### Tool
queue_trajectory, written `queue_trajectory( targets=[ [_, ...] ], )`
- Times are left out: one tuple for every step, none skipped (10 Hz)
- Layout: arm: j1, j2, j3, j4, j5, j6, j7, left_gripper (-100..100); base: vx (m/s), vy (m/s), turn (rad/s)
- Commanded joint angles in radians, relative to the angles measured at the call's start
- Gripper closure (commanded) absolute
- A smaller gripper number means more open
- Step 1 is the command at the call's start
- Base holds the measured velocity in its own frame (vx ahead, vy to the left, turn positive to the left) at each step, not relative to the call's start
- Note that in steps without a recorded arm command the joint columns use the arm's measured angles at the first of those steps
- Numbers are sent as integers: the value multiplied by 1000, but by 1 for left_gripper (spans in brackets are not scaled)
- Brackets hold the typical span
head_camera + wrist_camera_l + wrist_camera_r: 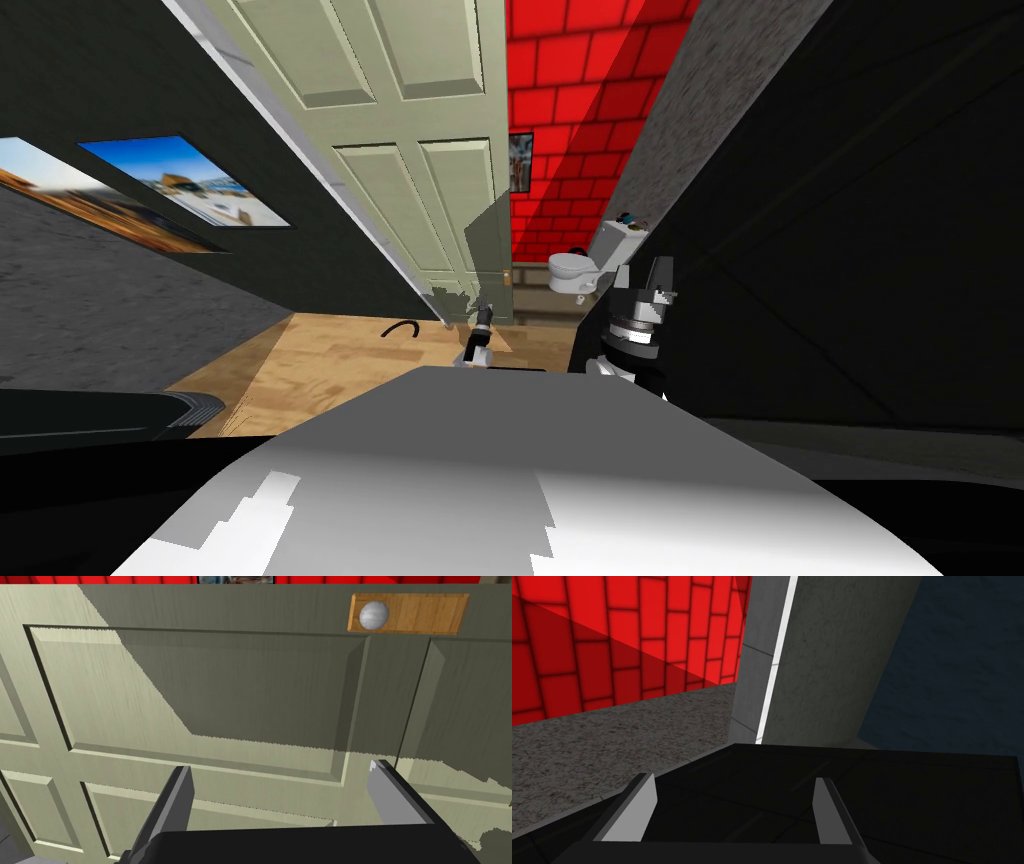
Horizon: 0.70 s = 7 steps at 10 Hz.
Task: Pull the door open
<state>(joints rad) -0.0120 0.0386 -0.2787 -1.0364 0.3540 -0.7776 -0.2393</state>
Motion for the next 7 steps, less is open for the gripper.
queue_trajectory(
  targets=[
    [-15,-5,-8,43,12,-7,-8,-100,98,3,2],
    [-24,-9,-13,68,20,-11,-13,-100,96,0,3],
    [-33,-13,-18,93,27,-15,-18,-100,85,-5,1],
    [-42,-16,-23,119,35,-19,-22,-100,91,2,3],
    [-49,-20,-27,140,41,-23,-27,-100,109,-7,7],
    [-65,-29,-35,184,55,-29,-35,-100,139,-2,21],
    [-73,-33,-39,206,61,-33,-39,-100,124,6,21]
  ],
)
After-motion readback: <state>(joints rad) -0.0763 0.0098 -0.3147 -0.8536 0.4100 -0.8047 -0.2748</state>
